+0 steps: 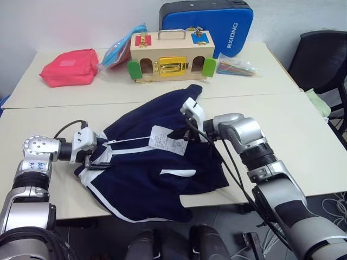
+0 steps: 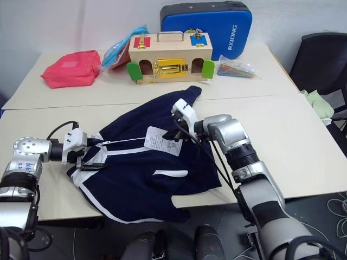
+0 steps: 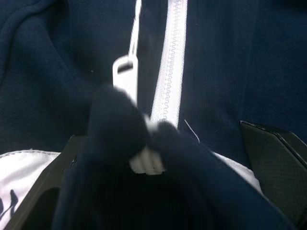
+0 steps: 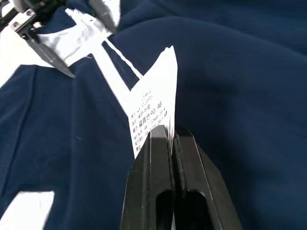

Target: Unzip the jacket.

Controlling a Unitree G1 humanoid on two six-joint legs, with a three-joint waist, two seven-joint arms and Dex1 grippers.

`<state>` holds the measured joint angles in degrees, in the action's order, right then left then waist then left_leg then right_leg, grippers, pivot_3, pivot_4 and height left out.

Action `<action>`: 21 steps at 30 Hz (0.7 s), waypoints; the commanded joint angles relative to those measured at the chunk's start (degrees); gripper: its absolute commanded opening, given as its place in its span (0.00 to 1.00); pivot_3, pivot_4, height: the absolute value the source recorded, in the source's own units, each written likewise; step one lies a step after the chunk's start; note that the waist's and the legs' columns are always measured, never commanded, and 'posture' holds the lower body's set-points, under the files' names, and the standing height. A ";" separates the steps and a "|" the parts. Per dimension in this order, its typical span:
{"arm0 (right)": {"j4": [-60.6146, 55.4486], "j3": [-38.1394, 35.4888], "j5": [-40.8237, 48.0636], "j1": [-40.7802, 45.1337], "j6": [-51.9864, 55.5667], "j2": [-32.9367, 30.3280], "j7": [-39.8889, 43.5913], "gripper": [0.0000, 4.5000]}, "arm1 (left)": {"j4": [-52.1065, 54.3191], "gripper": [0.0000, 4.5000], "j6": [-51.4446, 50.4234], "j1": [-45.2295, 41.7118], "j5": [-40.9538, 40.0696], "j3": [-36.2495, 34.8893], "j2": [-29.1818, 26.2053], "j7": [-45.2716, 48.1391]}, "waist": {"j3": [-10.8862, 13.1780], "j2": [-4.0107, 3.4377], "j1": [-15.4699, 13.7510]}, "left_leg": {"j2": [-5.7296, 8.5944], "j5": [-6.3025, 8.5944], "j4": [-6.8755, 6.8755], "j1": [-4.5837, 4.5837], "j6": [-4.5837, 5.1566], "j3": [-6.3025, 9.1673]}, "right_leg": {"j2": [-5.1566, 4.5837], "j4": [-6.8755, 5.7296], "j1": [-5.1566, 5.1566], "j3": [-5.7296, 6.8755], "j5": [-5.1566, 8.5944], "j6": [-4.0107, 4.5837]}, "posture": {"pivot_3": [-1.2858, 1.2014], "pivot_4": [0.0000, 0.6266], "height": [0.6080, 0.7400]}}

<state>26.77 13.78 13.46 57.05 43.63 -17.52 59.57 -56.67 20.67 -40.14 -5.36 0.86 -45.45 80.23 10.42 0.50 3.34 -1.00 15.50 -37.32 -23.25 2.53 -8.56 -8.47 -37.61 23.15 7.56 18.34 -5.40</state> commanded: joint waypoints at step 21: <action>-14.22 0.75 4.48 -7.34 3.90 10.17 -5.13 0.01 | 10.63 1.00 -4.97 6.39 -7.19 -7.18 -4.62 3.55 | -0.10 0.00 0.07 | 0.05 0.06 0.02 -0.31 0.06 -0.03 | 0.03 0.14 0.23 0.02 0.00 0.00 | 0.52 0.24 1.00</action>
<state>14.86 15.27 16.68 49.41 47.66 -7.42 54.47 -47.38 14.01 -34.09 -11.45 -4.74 -48.76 83.48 10.32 0.50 3.41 -0.95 15.56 -37.30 -23.57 2.59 -8.59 -8.44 -37.45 23.38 7.58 18.34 -5.40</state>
